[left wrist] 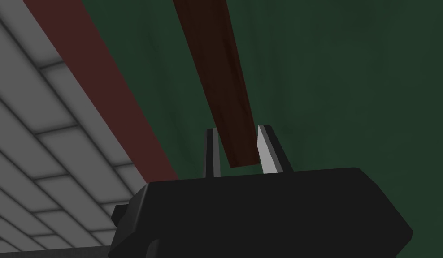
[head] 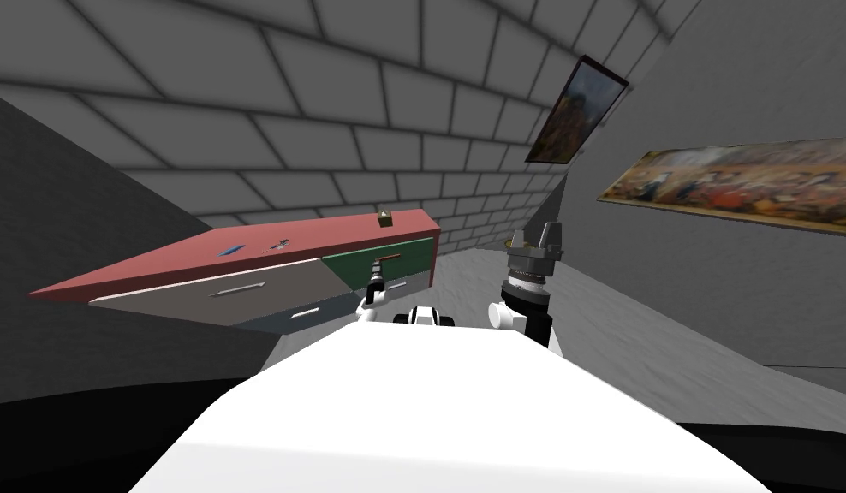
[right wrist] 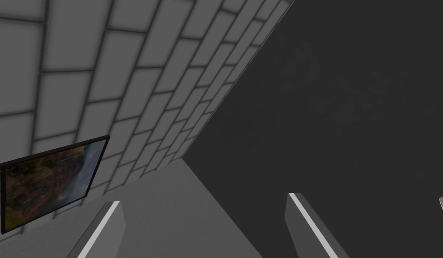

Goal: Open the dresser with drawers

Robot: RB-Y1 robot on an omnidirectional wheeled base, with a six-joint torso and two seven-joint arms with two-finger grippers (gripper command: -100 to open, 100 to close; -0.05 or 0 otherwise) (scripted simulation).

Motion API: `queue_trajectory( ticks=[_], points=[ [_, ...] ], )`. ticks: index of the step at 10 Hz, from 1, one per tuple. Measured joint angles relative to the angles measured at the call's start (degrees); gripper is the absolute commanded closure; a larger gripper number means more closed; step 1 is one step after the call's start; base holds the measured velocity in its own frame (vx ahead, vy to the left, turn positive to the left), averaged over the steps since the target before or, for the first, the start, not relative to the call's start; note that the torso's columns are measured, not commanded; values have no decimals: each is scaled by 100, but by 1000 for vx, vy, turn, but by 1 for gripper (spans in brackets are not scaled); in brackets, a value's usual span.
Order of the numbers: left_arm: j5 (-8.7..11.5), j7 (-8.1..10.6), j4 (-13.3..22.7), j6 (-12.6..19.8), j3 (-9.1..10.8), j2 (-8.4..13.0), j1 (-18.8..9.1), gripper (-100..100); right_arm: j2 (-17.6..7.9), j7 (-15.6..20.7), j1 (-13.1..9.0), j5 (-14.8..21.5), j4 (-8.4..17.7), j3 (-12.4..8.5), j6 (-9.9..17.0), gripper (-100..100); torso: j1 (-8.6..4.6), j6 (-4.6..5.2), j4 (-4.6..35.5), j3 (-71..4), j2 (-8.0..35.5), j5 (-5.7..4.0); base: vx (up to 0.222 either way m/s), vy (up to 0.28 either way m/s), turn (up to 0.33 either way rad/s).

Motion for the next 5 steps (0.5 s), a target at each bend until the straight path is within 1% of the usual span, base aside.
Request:
queue_trajectory(
  ticks=[1, 2, 4, 5],
  points=[
    [-89, 115, -162, 7, -111, 4, 160, 100, 0, 0, 0, 0, 0, 0, 0, 0, -2, 7, 3, 2, 1, 1, 84, -28, 69],
    [-137, 192, -353, 39, -180, 1, 334, 100, 0, 0, -1, 0, 0, 0, 0, 0, -1, 11, 1, 6, 8, 3, 80, -25, 123],
    [-239, 354, -554, 11, -320, 33, 581, 100, 0, 0, -1, 0, 0, 0, 0, 0, 4, 3, -7, 8, 13, 9, 63, -20, 85],
    [-302, 440, -674, 21, -403, 47, 711, 100, 0, 0, -1, 0, 0, 0, 0, 0, 2, -3, -9, 7, 10, 10, 104, -36, 174]
  ],
)
